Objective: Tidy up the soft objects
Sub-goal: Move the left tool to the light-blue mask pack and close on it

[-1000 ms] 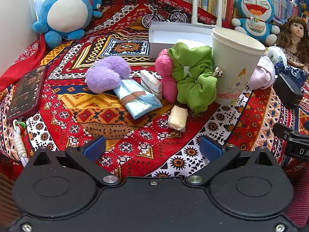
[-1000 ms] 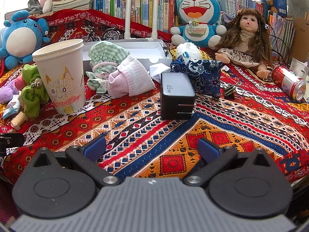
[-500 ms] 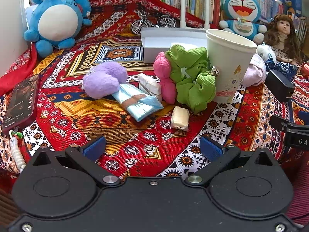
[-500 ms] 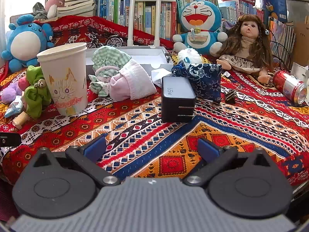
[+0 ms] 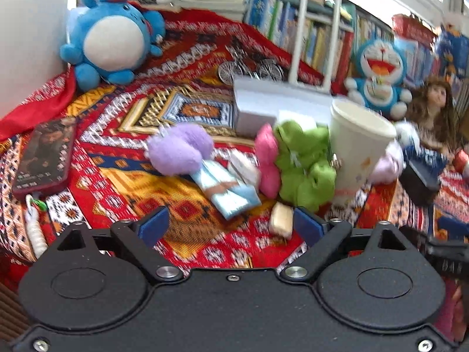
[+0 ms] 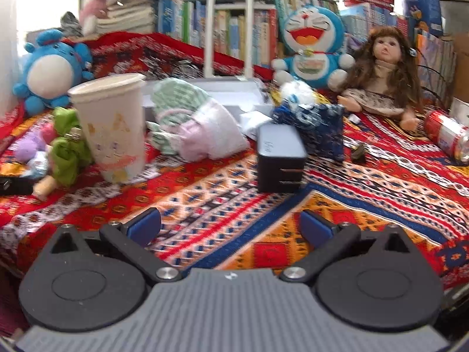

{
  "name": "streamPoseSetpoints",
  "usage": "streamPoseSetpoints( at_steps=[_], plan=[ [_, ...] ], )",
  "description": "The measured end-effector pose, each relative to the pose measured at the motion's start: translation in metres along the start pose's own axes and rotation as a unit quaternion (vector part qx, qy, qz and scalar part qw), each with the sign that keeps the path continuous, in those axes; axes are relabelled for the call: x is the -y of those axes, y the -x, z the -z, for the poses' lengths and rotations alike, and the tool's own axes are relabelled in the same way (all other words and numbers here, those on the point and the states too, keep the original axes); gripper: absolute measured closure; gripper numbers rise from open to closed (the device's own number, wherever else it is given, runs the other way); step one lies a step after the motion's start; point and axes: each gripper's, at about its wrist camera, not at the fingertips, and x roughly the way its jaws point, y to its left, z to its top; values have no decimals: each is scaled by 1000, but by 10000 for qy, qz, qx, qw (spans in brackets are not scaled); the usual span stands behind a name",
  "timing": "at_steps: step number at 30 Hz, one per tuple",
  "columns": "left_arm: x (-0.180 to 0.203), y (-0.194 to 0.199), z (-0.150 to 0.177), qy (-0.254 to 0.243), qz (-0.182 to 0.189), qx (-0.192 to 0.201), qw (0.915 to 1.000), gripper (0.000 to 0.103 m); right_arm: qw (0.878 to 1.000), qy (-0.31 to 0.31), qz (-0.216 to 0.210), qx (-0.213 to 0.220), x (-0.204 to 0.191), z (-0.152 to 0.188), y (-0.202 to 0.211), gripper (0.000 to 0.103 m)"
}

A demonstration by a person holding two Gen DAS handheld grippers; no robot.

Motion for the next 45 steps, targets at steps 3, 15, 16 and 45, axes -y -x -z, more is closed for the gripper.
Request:
streamPoseSetpoints(
  at_steps=[3, 15, 16, 45],
  plan=[
    [-6, 0, -8, 151, 130, 37, 9998, 33, 9991, 255, -282, 201, -12, -1, 7, 0],
    [-11, -35, -24, 656, 167, -235, 9974, 63, 9855, 562, -1555, 372, -48, -6, 17, 14],
    [-11, -38, -24, 653, 107, -267, 9975, 63, 9834, 644, -1646, 397, -52, -5, 19, 16],
    [-27, -23, -14, 307, -20, -115, 9995, 90, 9669, 1317, -2172, 245, -119, -9, -10, 46]
  ],
)
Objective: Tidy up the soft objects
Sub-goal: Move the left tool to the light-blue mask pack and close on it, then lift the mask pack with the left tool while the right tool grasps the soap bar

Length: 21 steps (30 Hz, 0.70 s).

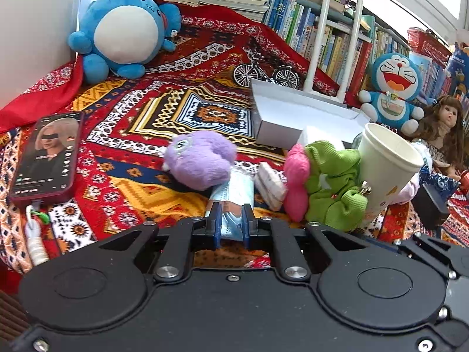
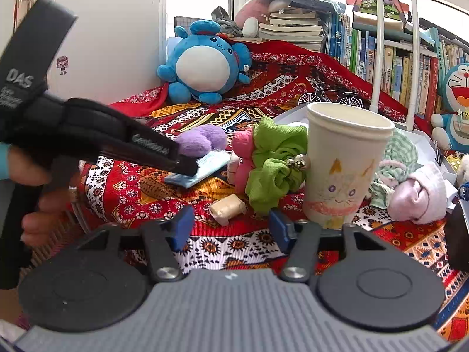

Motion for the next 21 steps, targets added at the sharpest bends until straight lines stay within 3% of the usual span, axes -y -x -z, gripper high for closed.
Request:
streamPoseSetpoints(
  at_steps=[10, 15, 21],
  plan=[
    [-4, 6, 2, -223, -208, 105, 9995, 85, 10000, 82, -32, 4, -7, -4, -11, 49],
    [-4, 5, 0, -249, -168, 131, 9995, 63, 10000, 90, -40, -12, -7, -3, -13, 50],
    [1, -3, 1, -386, -146, 61, 9991, 56, 10000, 91, -10, -3, -7, -2, -13, 50]
  ],
)
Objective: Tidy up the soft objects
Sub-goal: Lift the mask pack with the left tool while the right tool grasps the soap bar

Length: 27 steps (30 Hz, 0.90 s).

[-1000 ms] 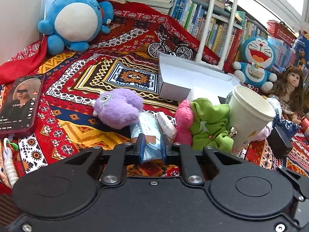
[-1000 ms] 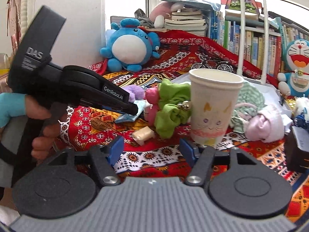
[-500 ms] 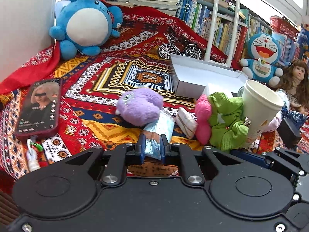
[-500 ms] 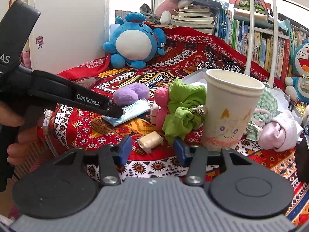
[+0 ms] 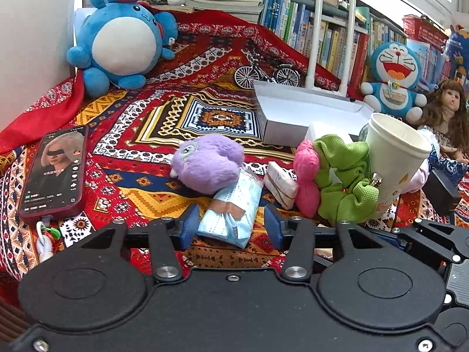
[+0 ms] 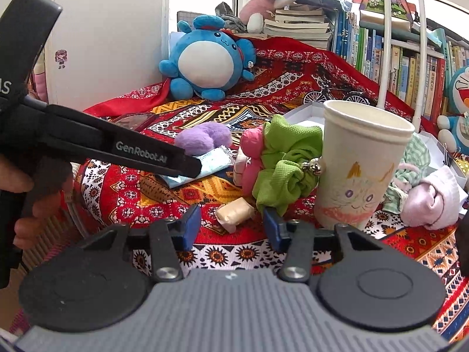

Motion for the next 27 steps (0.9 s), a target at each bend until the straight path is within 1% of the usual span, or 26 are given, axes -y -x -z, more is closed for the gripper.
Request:
streamPoseSetpoints(
  at_steps=[10, 17, 22, 24, 27],
  plan=[
    [-6, -11, -1, 117, 19, -115, 9999, 56, 9999, 3, 104, 69, -2, 1, -2, 49],
    [-8, -13, -1, 149, 12, -101, 9998, 57, 9997, 33, 229, 114, -6, 3, -3, 49],
    [-9, -13, -1, 167, 34, -93, 9998, 58, 9993, 88, 312, 182, -10, 4, -3, 49],
    [-10, -13, -1, 195, 56, -82, 9998, 61, 9991, 83, 355, 204, -11, 5, -3, 49],
    [-11, -12, 0, 215, 61, -69, 9997, 60, 9985, 72, 498, 233, -15, 6, -2, 50]
  ],
)
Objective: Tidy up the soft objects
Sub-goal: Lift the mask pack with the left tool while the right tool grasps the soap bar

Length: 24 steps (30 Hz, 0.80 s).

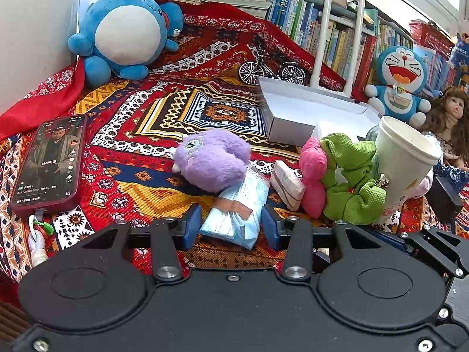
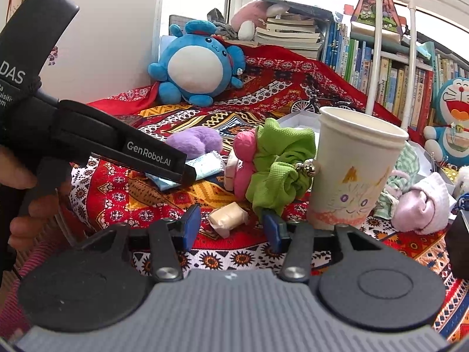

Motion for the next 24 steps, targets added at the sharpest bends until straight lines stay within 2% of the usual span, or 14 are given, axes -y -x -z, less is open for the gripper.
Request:
streamPoseSetpoints(
  at_steps=[7, 19, 24],
  plan=[
    [1, 5, 1, -16, 88, 25, 10000, 63, 9990, -152, 397, 114, -6, 2, 5, 58],
    [-1, 14, 5, 28, 187, 17, 9998, 64, 9992, -182, 355, 59, -10, 0, 2, 65],
    [-1, 27, 9, 7, 267, 8, 9996, 64, 9994, -137, 309, 41, -13, 1, 3, 66]
  ],
)
